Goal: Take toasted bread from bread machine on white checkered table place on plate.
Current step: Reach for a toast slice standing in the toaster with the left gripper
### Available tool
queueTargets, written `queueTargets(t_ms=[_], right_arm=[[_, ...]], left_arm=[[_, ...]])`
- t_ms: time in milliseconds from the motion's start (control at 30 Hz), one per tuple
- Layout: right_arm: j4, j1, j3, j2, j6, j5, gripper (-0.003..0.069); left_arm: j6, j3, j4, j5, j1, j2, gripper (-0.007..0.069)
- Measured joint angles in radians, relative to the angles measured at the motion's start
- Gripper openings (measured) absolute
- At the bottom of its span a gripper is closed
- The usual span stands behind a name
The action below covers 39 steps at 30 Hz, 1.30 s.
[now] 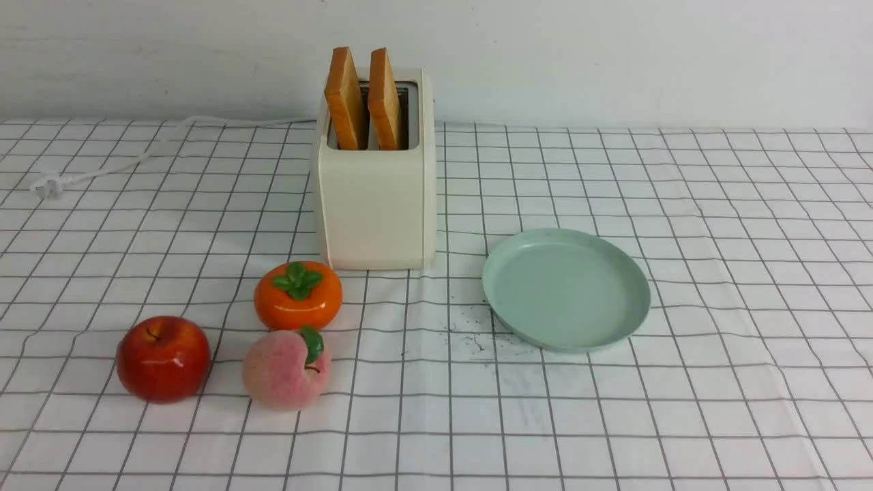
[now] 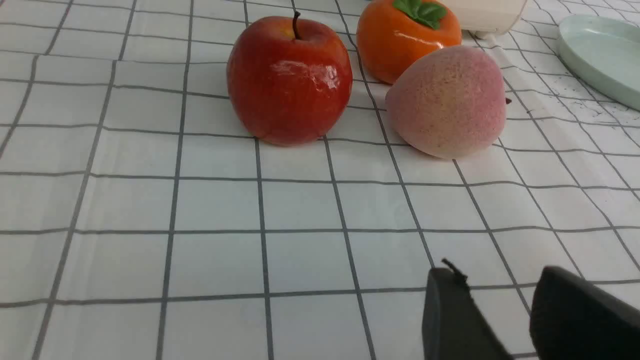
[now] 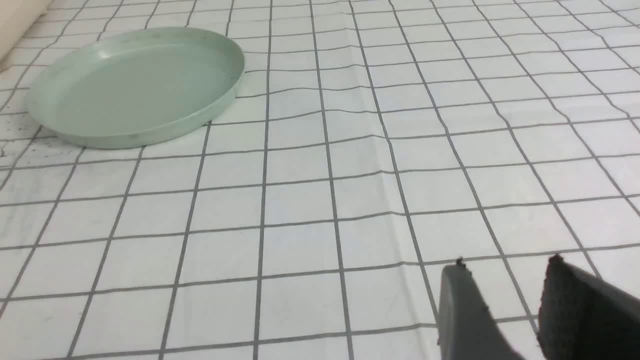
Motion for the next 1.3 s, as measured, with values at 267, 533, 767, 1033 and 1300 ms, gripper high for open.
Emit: queueTargets(t_ms=[267, 533, 767, 1033, 1300], right_arm=[[0.0, 0.0, 0.0, 0.0, -0.001, 0.0, 0.0239], [0.0, 0.0, 0.0, 0.0, -0.001, 0.0, 0.0239], [0.0, 0.0, 0.0, 0.0, -0.001, 0.0, 0.0239], [0.0, 0.0, 0.0, 0.0, -0.001, 0.0, 0.0239], [0.0, 0.0, 0.0, 0.0, -0.001, 0.0, 0.0239]], left_arm=[[0.0, 0.0, 0.0, 0.0, 0.0, 0.0, 0.0236], [0.0, 0.0, 0.0, 0.0, 0.0, 0.0, 0.0236], [-0.006, 0.0, -0.009, -0.028, 0.0, 0.0, 0.0236], [-0.119, 0.0, -0.256, -0.201, 0.0, 0.0, 0.0236], [-0.209, 0.0, -0.653, -0.438, 0.0, 0.0, 0.0236]])
